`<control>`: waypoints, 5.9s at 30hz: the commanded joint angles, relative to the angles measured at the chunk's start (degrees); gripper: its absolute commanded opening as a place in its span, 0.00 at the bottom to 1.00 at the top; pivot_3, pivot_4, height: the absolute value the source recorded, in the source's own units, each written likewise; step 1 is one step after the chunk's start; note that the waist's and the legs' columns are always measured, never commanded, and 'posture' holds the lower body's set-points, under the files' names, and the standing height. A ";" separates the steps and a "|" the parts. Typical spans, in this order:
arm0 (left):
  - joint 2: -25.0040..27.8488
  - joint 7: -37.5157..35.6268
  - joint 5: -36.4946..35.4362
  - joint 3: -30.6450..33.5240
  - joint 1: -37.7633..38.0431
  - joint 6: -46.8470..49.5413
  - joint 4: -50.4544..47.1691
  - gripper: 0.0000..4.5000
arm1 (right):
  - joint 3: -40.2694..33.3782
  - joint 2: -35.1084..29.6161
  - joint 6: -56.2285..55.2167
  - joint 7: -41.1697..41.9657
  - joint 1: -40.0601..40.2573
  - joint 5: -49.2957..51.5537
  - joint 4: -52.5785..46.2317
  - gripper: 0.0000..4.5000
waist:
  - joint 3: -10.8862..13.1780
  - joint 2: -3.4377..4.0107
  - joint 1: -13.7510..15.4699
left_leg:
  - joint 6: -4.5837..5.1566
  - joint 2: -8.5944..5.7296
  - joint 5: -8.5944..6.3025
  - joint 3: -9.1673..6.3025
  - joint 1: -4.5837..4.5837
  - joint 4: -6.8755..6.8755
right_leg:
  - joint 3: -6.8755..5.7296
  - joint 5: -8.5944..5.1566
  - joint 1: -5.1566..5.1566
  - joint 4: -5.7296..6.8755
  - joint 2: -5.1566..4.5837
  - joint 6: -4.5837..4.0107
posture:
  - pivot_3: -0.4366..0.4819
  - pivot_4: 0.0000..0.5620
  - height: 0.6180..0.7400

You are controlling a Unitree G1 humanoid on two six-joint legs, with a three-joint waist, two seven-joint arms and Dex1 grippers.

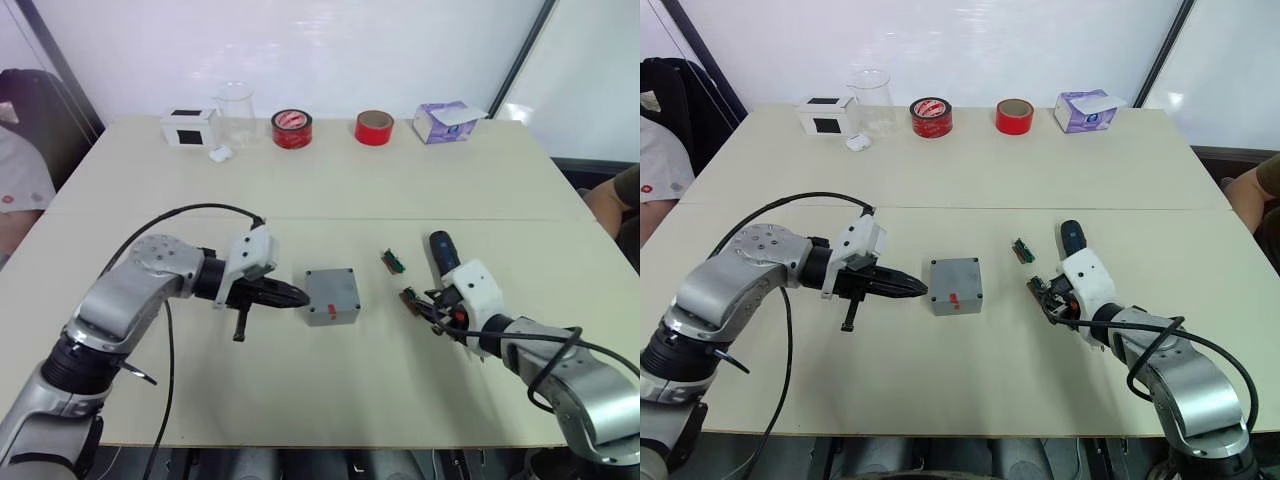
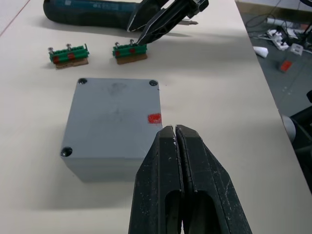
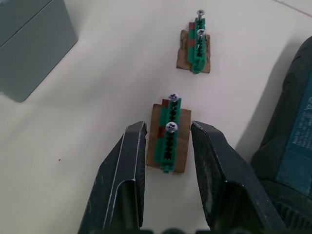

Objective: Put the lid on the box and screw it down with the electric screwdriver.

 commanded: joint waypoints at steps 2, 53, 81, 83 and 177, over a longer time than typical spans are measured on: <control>0.26 0.63 -0.58 1.36 -0.01 -0.68 -1.72 0.00 | -0.38 -0.09 1.12 -0.28 -0.80 1.06 -1.40 0.32 | 0.00 0.00 0.04 | 0.00 0.00 0.00 0.00 0.00 0.00 | 0.00 0.00 0.00 0.00 0.00 0.00 | 0.48 0.27 1.00; -0.26 2.84 -1.68 6.17 -0.81 0.19 6.81 0.00 | -3.42 -0.01 7.33 -2.83 -12.53 6.32 -5.11 0.02 | 0.00 0.01 -0.17 | 0.00 0.00 0.00 -0.01 0.00 0.03 | -0.02 0.11 -0.01 0.06 0.00 0.18 | 0.48 0.27 1.00; 2.37 8.29 -4.67 8.74 5.72 5.11 -1.54 0.00 | 11.66 3.51 -5.93 2.59 -19.43 5.88 6.59 0.02 | 0.00 0.02 -0.03 | 0.00 0.00 0.00 -0.03 -0.05 0.03 | -0.05 0.12 -0.06 0.09 -0.03 0.19 | 0.48 0.27 1.00; 2.45 8.36 -4.65 8.71 5.75 5.08 -1.55 0.00 | 11.88 3.53 -6.11 2.71 -19.27 5.55 6.81 0.02 | 0.00 0.02 -0.05 | 0.00 0.00 0.00 -0.02 -0.05 0.03 | -0.04 0.12 -0.06 0.09 -0.04 0.19 | 0.48 0.27 1.00; -1.30 12.20 -7.58 6.04 6.26 3.23 -8.76 0.00 | 27.86 -16.40 18.25 19.87 -56.24 2.72 73.12 0.40 | -0.16 -0.25 -0.44 | 0.03 0.05 -0.01 0.21 0.04 0.07 | 0.08 0.22 -0.02 -0.01 0.00 0.02 | 0.48 0.27 1.00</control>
